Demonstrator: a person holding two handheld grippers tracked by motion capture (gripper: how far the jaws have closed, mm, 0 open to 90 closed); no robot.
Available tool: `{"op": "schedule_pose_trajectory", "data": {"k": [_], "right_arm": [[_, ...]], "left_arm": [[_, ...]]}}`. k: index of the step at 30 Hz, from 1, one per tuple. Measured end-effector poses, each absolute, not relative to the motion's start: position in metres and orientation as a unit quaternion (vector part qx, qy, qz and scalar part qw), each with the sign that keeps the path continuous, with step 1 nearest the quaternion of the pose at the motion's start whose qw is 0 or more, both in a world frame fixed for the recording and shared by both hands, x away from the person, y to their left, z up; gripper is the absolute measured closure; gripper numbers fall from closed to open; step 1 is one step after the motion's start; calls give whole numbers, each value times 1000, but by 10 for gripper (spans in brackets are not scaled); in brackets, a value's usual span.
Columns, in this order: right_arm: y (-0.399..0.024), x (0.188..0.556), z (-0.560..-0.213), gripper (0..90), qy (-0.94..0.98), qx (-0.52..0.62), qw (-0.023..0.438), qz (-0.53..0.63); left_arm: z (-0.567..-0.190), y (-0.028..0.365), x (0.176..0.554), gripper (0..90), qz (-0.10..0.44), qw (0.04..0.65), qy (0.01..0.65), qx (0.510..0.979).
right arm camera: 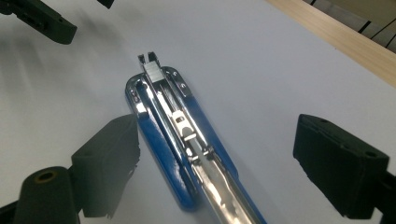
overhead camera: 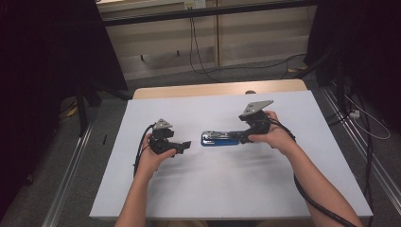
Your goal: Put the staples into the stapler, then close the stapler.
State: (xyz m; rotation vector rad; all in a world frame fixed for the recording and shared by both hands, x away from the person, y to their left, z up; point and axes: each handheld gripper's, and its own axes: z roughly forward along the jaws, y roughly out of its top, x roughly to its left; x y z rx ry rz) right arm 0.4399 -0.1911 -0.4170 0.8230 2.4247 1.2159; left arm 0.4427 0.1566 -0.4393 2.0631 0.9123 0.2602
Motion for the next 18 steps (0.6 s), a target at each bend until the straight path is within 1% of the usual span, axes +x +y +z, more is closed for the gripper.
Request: {"op": "schedule_pose_trajectory", "data": {"k": [5,14,16,18], "right_arm": [[-207,427,-419,112,834,310,169,424],[-237,410,-419,103,814,345,196,424],[-242,407,-420,103,813,350,206,418],[-246,404,-421,104,812,354,215,411]], "left_arm": [[-439,150,442,97,102,429,360,822],[-441,144,443,115,107,438,356,818],[-441,143,444,124,112,437,355,819],[-442,140,443,145,106,444,362,813]]}}
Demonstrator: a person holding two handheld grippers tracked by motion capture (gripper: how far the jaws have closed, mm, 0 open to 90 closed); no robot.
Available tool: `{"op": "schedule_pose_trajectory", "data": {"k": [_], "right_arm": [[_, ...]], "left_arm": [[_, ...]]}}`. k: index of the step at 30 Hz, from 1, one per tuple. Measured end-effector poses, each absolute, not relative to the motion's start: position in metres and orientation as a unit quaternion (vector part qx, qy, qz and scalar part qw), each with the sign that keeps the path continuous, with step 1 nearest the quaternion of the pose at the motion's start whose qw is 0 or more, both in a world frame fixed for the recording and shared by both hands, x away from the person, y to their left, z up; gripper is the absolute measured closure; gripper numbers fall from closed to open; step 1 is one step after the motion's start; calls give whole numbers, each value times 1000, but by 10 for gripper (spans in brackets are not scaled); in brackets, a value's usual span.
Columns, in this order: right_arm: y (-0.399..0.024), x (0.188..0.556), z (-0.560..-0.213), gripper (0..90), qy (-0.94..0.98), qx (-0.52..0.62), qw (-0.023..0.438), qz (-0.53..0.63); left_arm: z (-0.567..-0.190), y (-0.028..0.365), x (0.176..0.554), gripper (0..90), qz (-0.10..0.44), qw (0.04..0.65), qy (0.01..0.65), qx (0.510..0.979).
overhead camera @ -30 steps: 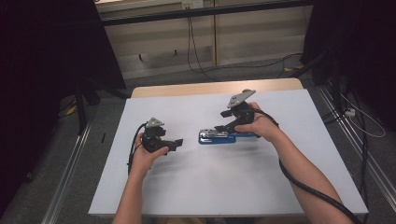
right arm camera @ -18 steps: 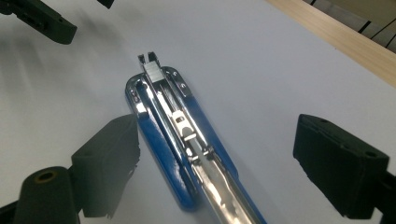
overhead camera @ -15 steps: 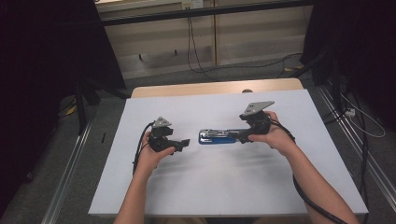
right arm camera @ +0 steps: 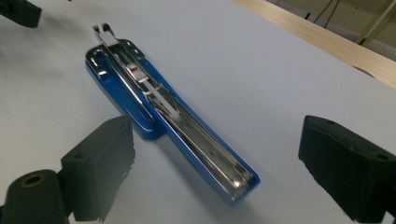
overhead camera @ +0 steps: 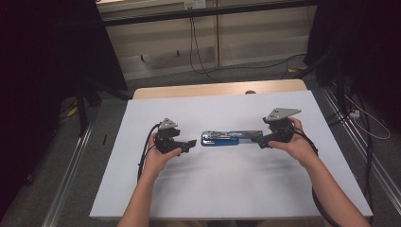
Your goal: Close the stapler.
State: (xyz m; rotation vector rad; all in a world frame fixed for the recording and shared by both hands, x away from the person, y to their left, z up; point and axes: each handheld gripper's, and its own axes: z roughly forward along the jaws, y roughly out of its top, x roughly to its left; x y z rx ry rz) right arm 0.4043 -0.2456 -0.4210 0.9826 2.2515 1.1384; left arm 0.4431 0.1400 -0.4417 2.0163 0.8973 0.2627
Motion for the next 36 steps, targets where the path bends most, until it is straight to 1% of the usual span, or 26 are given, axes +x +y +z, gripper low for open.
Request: {"op": "schedule_pose_trajectory", "data": {"k": [3,4,5,6,7,8,10,11,13,15,17,20,22,23,25,27,28,32,34,35,36], "right_arm": [[-251,398,-423,135,803,372,211,416],[-253,395,-424,143,802,377,215,410],[-253,393,-425,153,802,378,219,406],[-255,391,-426,182,800,384,223,403],[-256,389,-427,204,793,397,227,403],[-257,386,-428,218,788,406,229,403],[-261,380,-430,261,779,417,234,407],[-263,377,-430,280,778,420,237,403],[-268,371,-431,296,775,424,243,401],[-273,368,-431,344,774,427,247,397],[-277,366,-431,393,770,432,255,394],[-281,367,-433,552,764,448,259,384],[-280,369,-435,707,767,450,260,376],[-279,371,-436,742,770,451,256,371],[-276,373,-440,845,777,453,258,353],[-273,377,-443,889,780,459,257,340],[-272,379,-445,895,784,456,253,337],[-266,386,-454,900,801,443,242,323],[-263,388,-457,900,808,436,235,319],[-261,389,-458,900,810,434,234,318],[-260,389,-459,900,811,434,231,318]], "left_arm": [[-440,137,441,208,112,436,353,820],[-440,136,440,254,116,437,349,821],[-439,134,439,352,120,443,343,820],[-438,132,439,431,118,446,343,818],[-437,130,438,458,111,452,343,816],[-437,126,437,532,103,458,337,816],[-436,123,435,636,102,451,324,825],[-437,122,434,706,96,454,325,824],[-438,120,433,777,93,452,322,827],[-438,119,433,830,93,453,322,826],[-438,119,433,865,96,453,324,825],[-438,118,434,899,100,454,334,820],[-439,119,435,900,100,450,338,820],[-440,118,436,900,101,445,338,823],[-444,116,437,900,97,443,342,823],[-448,113,439,900,97,440,344,824],[-449,112,439,900,95,440,343,824],[-452,107,438,900,100,433,337,830],[-453,106,438,900,92,439,339,827],[-454,105,437,900,100,435,340,828],[-454,105,438,900,92,435,336,830]]}}
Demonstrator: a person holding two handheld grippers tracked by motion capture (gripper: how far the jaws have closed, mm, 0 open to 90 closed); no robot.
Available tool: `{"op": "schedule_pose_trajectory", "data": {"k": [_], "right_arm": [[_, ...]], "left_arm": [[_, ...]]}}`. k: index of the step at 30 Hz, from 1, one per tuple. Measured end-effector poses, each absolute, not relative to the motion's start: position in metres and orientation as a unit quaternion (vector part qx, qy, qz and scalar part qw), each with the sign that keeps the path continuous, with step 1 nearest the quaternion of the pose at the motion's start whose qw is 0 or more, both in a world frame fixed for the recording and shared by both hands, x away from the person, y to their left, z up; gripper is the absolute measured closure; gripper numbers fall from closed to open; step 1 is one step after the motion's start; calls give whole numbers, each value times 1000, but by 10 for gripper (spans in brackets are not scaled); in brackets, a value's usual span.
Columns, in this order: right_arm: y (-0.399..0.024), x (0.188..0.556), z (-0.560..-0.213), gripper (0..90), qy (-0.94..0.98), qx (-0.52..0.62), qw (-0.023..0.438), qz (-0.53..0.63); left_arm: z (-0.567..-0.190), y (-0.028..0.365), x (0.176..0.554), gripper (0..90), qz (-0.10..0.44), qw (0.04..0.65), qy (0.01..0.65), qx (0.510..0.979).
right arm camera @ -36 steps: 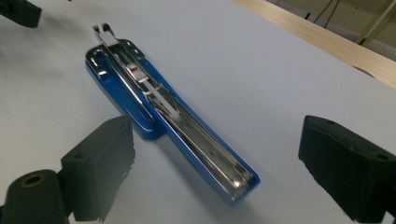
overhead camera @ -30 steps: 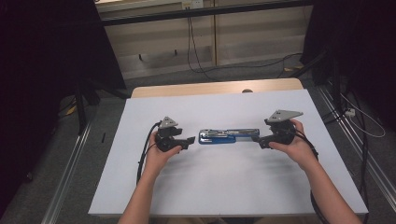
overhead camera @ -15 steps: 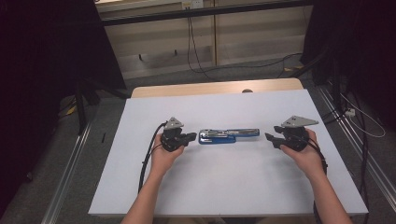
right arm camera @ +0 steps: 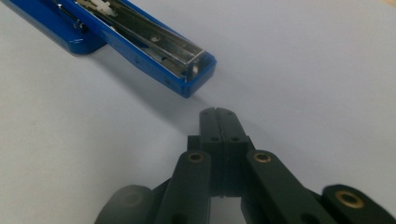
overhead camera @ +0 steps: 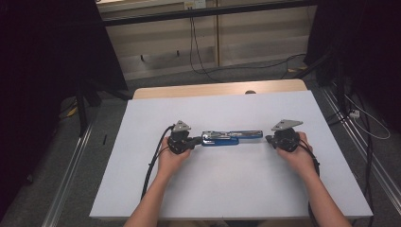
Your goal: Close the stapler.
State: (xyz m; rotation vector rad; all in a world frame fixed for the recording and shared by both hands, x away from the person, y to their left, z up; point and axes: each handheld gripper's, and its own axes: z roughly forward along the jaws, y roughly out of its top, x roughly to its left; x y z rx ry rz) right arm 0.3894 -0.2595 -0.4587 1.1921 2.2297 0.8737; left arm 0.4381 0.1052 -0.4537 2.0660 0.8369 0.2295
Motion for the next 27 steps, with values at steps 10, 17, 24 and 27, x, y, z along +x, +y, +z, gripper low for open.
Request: {"op": "schedule_pose_trajectory", "data": {"k": [10,17,24,27], "right_arm": [[-255,392,-459,900,812,426,229,325],[-254,392,-460,900,814,424,228,327],[-253,392,-460,900,813,423,228,328],[-253,392,-460,900,813,421,228,330]], "left_arm": [[-458,100,439,900,91,429,333,835],[-457,99,440,900,91,438,336,829],[-458,93,439,900,97,450,324,826],[-458,91,438,900,102,448,321,828]]}}
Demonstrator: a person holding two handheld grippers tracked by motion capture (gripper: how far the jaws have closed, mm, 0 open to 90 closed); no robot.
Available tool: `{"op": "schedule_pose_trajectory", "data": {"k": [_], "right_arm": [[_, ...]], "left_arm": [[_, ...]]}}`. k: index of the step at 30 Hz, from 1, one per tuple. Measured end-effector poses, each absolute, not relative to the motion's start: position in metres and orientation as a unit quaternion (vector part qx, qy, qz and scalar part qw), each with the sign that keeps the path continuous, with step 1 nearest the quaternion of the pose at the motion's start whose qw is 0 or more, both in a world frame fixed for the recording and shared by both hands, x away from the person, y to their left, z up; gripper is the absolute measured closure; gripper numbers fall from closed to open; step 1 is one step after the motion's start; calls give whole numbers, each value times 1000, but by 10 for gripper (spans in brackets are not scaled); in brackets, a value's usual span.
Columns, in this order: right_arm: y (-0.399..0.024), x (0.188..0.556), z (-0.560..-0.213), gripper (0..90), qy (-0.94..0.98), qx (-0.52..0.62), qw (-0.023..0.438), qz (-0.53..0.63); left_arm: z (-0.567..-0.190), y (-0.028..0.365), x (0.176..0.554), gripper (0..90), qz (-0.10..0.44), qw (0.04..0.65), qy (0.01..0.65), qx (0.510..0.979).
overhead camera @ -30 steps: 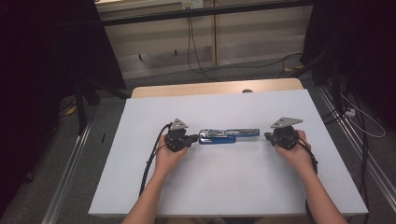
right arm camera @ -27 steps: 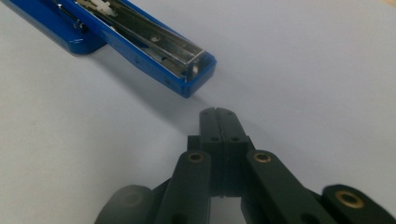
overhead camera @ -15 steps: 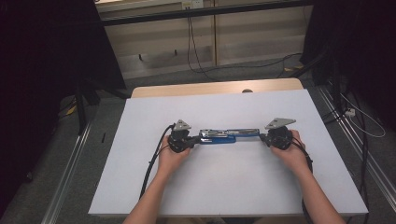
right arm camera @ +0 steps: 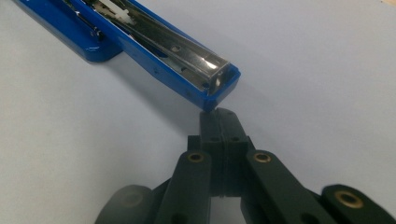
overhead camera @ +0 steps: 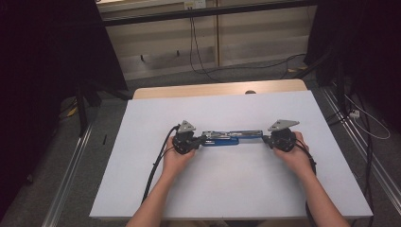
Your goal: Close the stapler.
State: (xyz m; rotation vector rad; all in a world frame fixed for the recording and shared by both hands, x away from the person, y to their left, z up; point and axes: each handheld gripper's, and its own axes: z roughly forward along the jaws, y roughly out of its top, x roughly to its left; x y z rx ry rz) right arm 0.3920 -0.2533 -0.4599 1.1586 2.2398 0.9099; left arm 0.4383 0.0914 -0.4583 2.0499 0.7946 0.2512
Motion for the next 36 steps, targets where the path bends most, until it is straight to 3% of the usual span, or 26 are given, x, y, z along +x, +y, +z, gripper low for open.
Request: {"op": "schedule_pose_trajectory", "data": {"k": [22,36], "right_arm": [[-240,390,-452,900,798,412,219,382],[-239,385,-455,900,799,407,204,393]], "left_arm": [[-458,91,437,900,113,444,312,832],[-458,96,439,900,75,458,322,825]]}}
